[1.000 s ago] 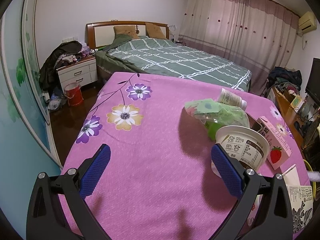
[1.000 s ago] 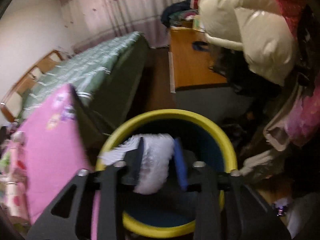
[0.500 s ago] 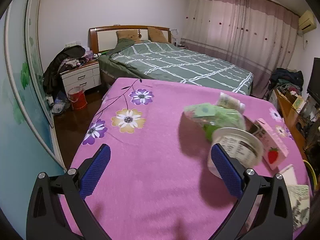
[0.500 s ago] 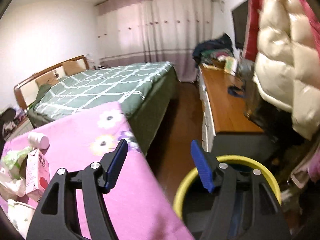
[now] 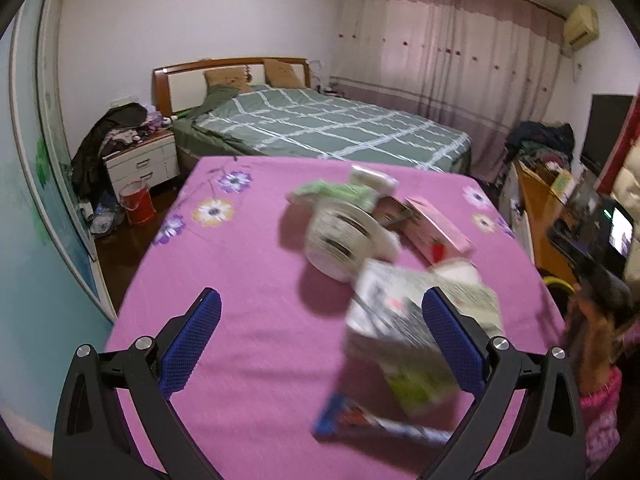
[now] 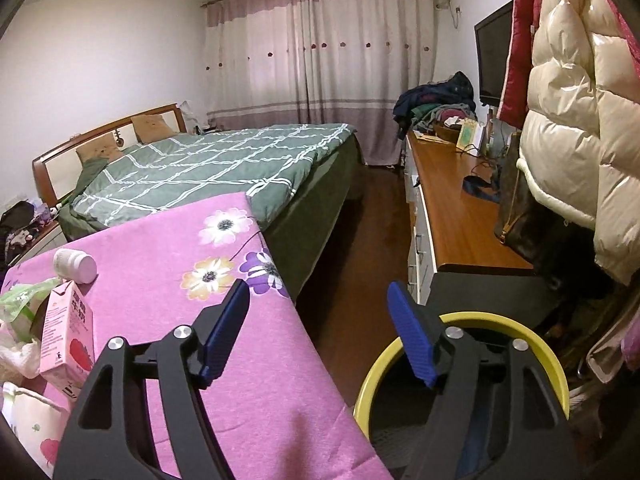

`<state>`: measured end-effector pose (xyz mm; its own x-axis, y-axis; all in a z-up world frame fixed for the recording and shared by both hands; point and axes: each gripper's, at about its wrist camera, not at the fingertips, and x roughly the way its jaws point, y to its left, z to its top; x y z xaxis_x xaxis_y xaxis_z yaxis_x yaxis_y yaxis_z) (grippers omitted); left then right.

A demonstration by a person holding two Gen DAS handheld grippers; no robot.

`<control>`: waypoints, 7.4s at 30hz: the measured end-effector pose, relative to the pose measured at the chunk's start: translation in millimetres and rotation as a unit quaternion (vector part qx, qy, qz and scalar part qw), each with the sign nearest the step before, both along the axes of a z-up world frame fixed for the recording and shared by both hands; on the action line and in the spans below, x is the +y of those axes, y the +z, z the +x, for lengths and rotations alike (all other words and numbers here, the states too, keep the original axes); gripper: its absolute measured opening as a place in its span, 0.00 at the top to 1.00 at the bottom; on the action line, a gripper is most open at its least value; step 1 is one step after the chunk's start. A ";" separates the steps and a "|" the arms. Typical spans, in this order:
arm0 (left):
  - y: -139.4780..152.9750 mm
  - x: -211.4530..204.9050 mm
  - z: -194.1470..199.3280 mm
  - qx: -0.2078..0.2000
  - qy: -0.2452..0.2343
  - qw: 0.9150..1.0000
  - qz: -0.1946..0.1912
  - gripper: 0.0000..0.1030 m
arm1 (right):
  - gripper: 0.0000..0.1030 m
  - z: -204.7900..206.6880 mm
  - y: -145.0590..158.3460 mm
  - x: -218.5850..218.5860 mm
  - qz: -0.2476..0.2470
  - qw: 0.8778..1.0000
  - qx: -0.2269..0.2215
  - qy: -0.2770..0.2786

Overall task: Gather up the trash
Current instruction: 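Reach the left tool to the printed green-and-white carton and grasp it, then carry the carton over the yellow-rimmed bin and open the left tool, then reach the right tool to the toothpaste tube and grasp it, then carry the toothpaste tube over the bin and open the right tool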

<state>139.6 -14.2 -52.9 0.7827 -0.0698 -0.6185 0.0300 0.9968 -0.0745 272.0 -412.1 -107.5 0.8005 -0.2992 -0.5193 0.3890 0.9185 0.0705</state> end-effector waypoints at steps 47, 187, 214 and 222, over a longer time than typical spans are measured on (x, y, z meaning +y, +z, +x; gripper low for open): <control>-37.6 -0.8 43.9 0.122 0.019 0.992 0.005 0.04 | 0.27 7.1 -9.0 -17.0 0.045 0.999 0.019 0.003; 4.6 124.2 -49.9 0.034 0.143 0.989 -0.024 0.05 | 0.92 -156.7 -10.5 266.8 0.039 0.841 0.145 0.520; -9.9 12.1 -9.5 0.060 0.038 0.997 0.007 0.05 | 0.92 -90.6 -43.5 -82.9 0.077 0.983 0.147 0.074; -17.3 -13.8 -0.7 0.070 0.010 0.997 0.014 0.05 | 0.79 -81.7 -62.7 -111.4 0.064 0.985 0.162 0.016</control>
<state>138.8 -28.0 -70.2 0.6890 -0.0353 -0.7239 0.0007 0.9988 -0.0480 190.2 -523.5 -170.2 0.5945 -0.1916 -0.7809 0.3815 0.9221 0.0642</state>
